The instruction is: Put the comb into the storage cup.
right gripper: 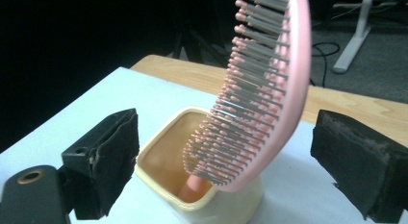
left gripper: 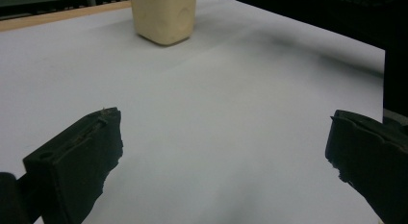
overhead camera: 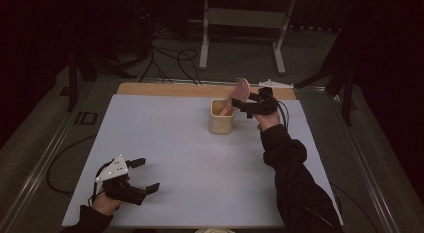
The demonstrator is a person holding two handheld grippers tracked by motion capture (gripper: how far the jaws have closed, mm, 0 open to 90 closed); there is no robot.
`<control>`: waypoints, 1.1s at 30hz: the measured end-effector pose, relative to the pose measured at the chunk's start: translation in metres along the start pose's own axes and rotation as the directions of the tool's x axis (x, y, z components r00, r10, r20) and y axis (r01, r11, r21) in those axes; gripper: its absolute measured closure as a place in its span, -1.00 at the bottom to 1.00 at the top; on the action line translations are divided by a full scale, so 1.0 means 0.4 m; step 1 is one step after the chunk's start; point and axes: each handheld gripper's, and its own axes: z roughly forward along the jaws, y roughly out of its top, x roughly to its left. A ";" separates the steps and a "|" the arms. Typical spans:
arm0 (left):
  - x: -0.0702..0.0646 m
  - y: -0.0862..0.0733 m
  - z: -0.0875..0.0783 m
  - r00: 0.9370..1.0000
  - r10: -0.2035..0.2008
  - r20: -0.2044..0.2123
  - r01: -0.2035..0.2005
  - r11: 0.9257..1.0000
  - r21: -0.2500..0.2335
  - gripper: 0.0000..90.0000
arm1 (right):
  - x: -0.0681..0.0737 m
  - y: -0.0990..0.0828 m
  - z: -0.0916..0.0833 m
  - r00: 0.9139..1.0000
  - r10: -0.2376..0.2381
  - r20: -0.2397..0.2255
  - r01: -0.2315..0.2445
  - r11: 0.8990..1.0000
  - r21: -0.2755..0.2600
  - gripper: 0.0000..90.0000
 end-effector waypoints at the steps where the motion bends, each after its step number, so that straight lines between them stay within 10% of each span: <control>1: 0.000 0.000 0.001 1.000 -0.002 0.000 0.002 1.000 -0.002 -1.00 | 0.000 0.000 -0.001 1.000 -0.003 -0.002 0.003 1.000 0.000 -0.79; 33: -0.002 -0.001 -0.008 1.000 0.004 0.001 -0.004 1.000 -0.007 -1.00 | 0.016 -0.026 -0.072 0.995 -0.102 0.000 0.102 0.994 0.025 -0.79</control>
